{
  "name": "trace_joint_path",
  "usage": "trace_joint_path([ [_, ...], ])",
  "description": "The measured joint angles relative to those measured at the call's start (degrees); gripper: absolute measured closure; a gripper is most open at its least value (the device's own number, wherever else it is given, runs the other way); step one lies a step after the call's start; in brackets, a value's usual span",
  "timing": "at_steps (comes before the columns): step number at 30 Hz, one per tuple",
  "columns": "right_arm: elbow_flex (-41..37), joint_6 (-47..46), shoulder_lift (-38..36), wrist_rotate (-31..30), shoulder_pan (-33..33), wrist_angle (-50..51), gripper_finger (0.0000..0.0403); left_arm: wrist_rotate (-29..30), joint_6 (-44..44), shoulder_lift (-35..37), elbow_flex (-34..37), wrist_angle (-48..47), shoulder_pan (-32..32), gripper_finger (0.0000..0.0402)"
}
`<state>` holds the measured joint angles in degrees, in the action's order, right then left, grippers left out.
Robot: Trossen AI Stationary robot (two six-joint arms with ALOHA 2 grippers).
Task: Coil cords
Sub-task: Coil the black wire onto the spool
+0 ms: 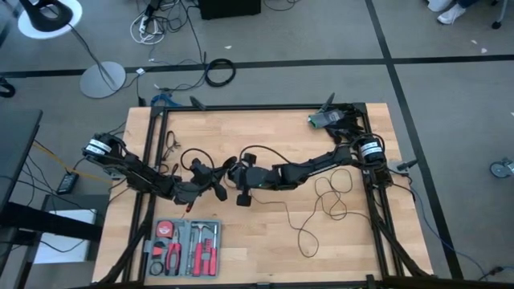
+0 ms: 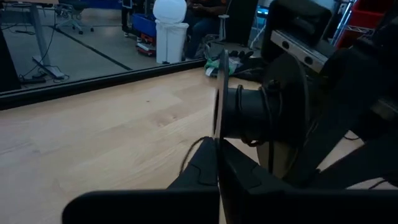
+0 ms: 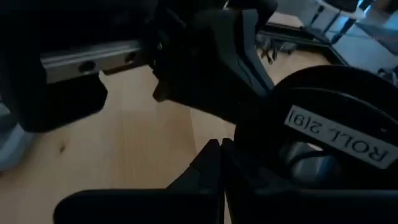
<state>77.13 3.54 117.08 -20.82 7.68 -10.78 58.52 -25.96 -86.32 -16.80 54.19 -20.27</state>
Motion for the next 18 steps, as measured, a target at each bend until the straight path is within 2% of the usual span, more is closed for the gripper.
trace_joint_path([
  [18, -1.5, -8.4, 0.0, -0.4, 0.2, 17.2, 0.0371, 0.9, 0.1, 0.0, 0.1, 0.4, -0.5, 0.0401],
])
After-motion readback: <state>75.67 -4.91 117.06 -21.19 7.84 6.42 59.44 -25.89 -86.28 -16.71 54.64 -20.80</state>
